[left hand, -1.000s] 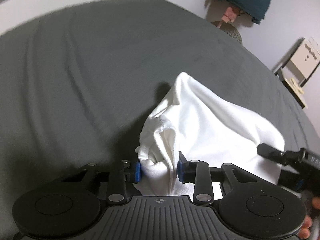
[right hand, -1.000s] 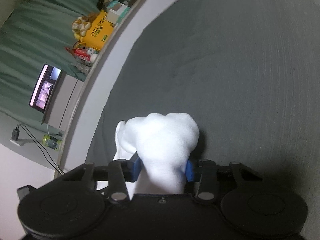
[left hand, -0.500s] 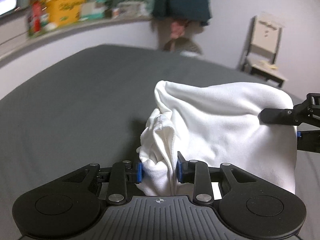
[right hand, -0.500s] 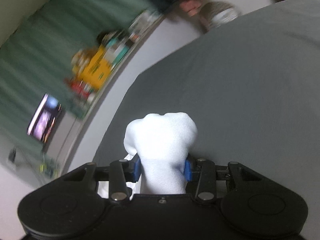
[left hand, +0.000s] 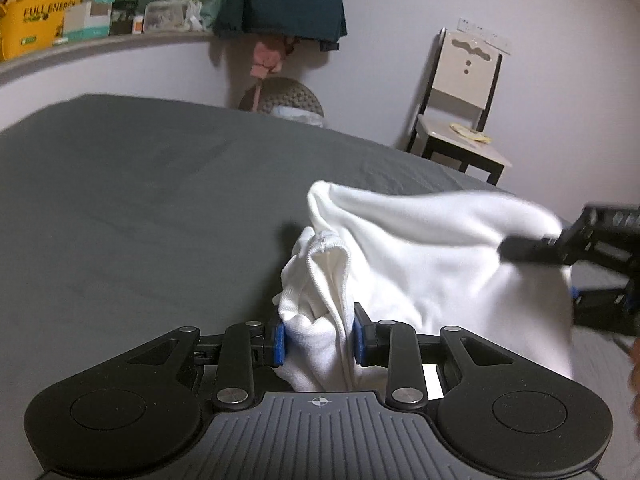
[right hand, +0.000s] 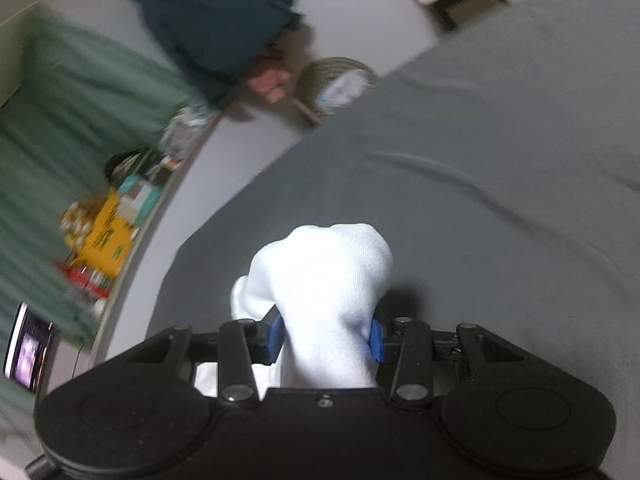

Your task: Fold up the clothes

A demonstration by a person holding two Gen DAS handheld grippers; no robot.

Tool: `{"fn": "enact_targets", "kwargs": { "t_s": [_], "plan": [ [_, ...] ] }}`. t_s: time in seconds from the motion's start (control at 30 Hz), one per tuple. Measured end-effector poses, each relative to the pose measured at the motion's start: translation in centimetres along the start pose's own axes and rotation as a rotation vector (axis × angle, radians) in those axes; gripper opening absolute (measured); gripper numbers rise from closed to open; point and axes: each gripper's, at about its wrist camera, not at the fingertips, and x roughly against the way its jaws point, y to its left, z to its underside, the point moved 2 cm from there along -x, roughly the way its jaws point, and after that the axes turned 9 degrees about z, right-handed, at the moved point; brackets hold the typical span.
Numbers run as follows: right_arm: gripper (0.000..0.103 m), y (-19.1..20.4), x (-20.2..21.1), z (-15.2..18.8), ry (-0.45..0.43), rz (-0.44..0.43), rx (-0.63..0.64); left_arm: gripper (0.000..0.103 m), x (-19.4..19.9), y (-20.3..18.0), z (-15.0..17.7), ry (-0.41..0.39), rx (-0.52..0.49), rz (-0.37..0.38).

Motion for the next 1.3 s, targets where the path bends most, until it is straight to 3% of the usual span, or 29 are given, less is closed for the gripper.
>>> {"fn": "enact_targets", "kwargs": {
  "t_s": [0.13, 0.33, 0.5, 0.6, 0.63, 0.7, 0.8, 0.97, 1.03, 1.1, 1.3],
  "plan": [
    [0.046, -2.4, -2.1, 0.7, 0.026, 0.009, -0.122, 0.032, -0.6, 1.9, 1.2, -0.002, 0.135, 0.035],
    [0.055, -1.3, -0.9, 0.9, 0.003, 0.079, -0.101, 0.056, 0.7, 4.8, 2.9, -0.015, 0.277, 0.076],
    [0.055, 0.4, 3.9, 0.5, -0.103, 0.124, -0.025, 0.057, 4.0, 4.8, 2.4, -0.127, 0.18, 0.078],
    [0.053, 2.8, 5.8, 0.9, -0.146, 0.07, 0.096, 0.066, 5.0, 3.9, 0.6, -0.194, 0.095, 0.16],
    [0.051, 3.4, 5.9, 1.1, -0.155, 0.06, 0.138, 0.073, 4.8, 3.4, -0.1, -0.201, 0.071, 0.192],
    [0.05, 4.4, 5.6, 1.6, -0.171, 0.045, 0.209, 0.073, 3.5, 1.9, -1.3, -0.201, 0.003, 0.246],
    [0.047, 4.1, 4.2, 1.7, -0.152, 0.019, 0.218, 0.073, 1.0, 0.2, -1.9, -0.14, -0.066, 0.306],
    [0.044, 2.0, 1.8, 1.6, -0.091, -0.064, 0.089, 0.073, -3.1, 0.3, -0.1, -0.037, -0.095, 0.209],
    [0.041, 1.8, 1.4, 1.5, -0.099, -0.071, 0.07, 0.073, -3.1, 1.8, 0.8, -0.032, -0.056, 0.177],
    [0.04, 1.6, 1.0, 1.3, -0.107, -0.077, 0.051, 0.073, -2.6, 3.0, 1.8, -0.051, -0.034, 0.198],
    [0.037, 1.7, 1.9, 1.1, -0.162, -0.061, 0.048, 0.073, -1.3, 3.4, 1.5, -0.069, -0.08, 0.177]
  ]
}}
